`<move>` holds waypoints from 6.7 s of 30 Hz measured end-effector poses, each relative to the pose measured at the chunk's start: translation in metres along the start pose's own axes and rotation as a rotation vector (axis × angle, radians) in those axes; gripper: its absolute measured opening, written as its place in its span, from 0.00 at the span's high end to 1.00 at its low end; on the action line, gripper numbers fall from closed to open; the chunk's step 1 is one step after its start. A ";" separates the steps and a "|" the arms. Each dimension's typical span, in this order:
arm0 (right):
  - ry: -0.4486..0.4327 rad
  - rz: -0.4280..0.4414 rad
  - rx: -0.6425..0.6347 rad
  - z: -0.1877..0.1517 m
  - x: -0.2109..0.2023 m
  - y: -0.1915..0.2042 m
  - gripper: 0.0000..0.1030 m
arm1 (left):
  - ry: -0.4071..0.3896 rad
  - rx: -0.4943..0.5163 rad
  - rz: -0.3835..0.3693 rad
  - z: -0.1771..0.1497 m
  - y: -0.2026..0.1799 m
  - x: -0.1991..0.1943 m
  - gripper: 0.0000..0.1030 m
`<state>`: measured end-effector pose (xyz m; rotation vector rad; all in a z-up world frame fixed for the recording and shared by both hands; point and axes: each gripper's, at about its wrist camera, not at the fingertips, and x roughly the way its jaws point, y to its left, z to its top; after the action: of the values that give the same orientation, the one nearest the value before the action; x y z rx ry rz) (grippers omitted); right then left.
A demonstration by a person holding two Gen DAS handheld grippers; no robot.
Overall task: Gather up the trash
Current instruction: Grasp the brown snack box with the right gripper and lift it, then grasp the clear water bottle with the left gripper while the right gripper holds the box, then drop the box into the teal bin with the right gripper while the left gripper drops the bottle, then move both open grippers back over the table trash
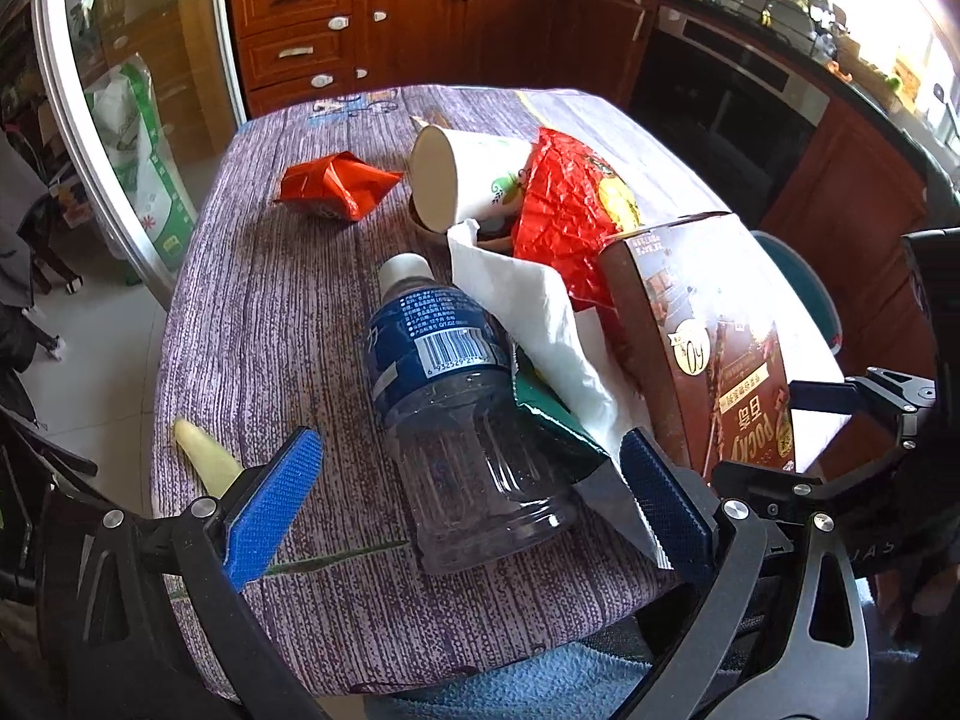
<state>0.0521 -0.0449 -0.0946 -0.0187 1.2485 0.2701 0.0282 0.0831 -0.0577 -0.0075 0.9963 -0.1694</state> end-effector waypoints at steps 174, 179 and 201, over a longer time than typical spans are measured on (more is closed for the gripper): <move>-0.235 0.050 0.684 -0.004 -0.045 -0.367 0.14 | 0.144 0.496 -0.192 0.135 -0.326 0.118 0.06; -0.239 0.054 0.629 0.007 -0.053 -0.333 0.13 | 0.116 0.448 -0.162 0.139 -0.286 0.102 0.05; -0.144 0.150 0.212 0.076 -0.037 -0.119 0.10 | 0.126 0.179 0.046 0.081 -0.030 0.059 0.04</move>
<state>0.1376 -0.1545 -0.0515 0.2731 1.1312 0.2627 0.1235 0.0388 -0.0602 0.1910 1.1031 -0.2183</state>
